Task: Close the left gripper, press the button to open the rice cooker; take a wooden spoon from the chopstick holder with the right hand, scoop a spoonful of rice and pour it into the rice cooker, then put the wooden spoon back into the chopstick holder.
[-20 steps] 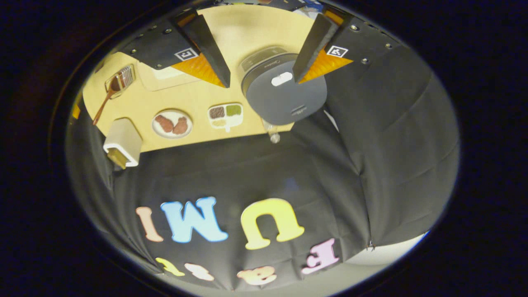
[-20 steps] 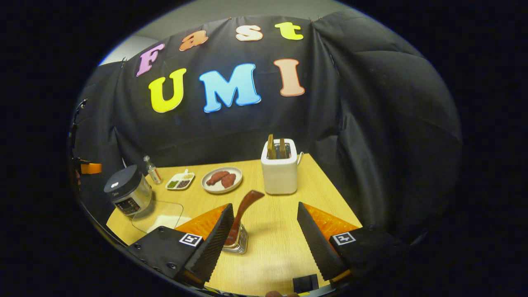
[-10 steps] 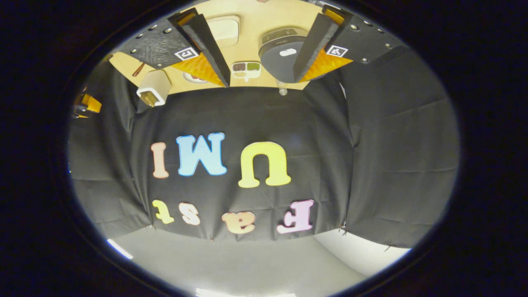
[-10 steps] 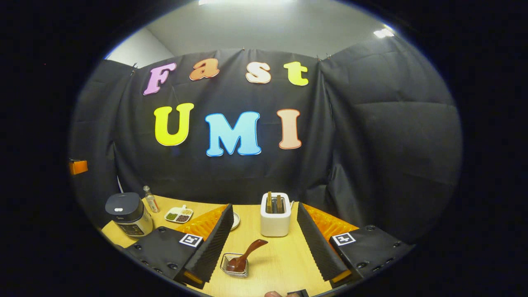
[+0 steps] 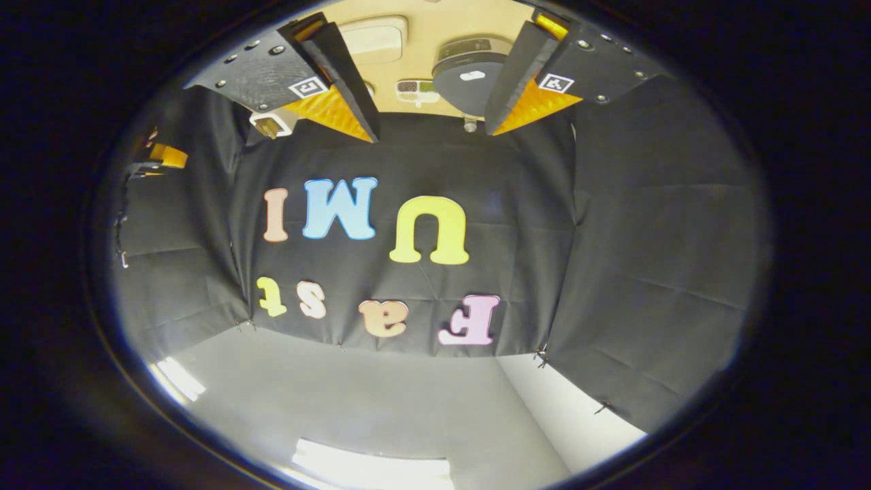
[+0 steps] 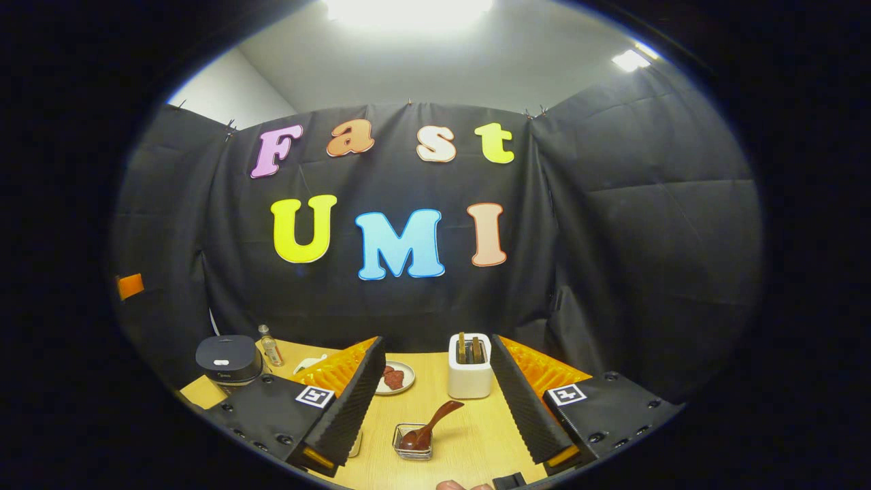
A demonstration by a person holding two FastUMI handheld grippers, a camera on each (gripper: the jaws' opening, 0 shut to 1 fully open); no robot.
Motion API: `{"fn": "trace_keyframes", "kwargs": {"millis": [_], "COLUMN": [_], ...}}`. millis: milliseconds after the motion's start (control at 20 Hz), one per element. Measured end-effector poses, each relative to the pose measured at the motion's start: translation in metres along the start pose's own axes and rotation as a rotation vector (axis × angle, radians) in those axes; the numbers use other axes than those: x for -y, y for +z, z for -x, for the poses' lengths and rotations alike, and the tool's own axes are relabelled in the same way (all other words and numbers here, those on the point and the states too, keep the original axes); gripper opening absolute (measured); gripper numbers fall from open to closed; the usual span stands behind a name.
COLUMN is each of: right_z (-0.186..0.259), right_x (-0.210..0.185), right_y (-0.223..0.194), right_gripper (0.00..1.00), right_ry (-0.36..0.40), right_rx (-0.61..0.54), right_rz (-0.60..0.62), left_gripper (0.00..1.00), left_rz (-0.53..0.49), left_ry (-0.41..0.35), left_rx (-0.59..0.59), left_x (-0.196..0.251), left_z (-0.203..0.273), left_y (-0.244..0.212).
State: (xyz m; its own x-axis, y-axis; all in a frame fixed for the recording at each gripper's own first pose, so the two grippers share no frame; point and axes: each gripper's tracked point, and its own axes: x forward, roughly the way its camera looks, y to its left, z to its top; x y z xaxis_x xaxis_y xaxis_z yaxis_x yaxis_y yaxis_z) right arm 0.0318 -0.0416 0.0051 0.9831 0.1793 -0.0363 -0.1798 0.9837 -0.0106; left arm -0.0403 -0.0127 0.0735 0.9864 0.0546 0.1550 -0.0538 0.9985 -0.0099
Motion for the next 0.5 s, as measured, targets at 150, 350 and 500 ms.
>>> {"fn": "trace_keyframes", "kwargs": {"millis": [150,350,500], "right_z": [0.005,0.003,-0.001], "right_x": [-0.011,-0.021,-0.032], "right_y": [-0.006,-0.009,-0.005], "right_gripper": [0.98,0.98,0.98], "right_ry": [0.014,0.024,0.044], "right_rx": [-0.010,-0.040,-0.046], "right_rz": [-0.012,-0.016,-0.037], "left_gripper": [0.98,0.98,0.98], "left_rz": [-0.018,-0.025,-0.029], "left_ry": [0.030,0.050,0.082], "left_rx": [-0.025,-0.038,-0.071], "left_x": [-0.008,-0.017,-0.029], "left_z": [0.012,0.038,0.052], "left_y": [-0.008,-0.014,-0.033]}}
